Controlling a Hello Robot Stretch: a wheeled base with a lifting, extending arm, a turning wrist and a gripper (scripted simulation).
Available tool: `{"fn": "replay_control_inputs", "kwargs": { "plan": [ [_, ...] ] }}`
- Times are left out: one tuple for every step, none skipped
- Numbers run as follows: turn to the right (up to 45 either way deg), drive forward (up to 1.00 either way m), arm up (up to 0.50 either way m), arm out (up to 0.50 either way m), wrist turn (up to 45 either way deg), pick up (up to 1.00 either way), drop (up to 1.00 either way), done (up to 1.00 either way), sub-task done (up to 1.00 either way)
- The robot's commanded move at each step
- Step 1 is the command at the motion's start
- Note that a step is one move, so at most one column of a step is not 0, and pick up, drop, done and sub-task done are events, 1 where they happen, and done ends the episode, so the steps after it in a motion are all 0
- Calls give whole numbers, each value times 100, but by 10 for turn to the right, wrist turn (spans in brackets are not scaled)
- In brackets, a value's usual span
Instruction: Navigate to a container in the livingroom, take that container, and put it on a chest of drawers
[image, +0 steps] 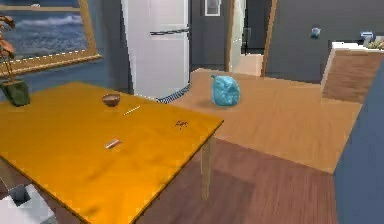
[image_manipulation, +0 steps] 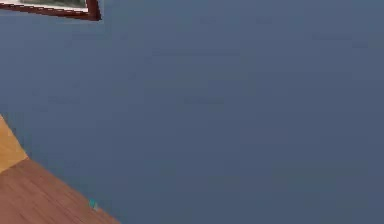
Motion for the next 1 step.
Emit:
{"fn": "replay_control_inputs", "kwargs": {
  "plan": [
    [300, 0, 0, 0, 0, 0, 0, 0, 0]
  ]
}}
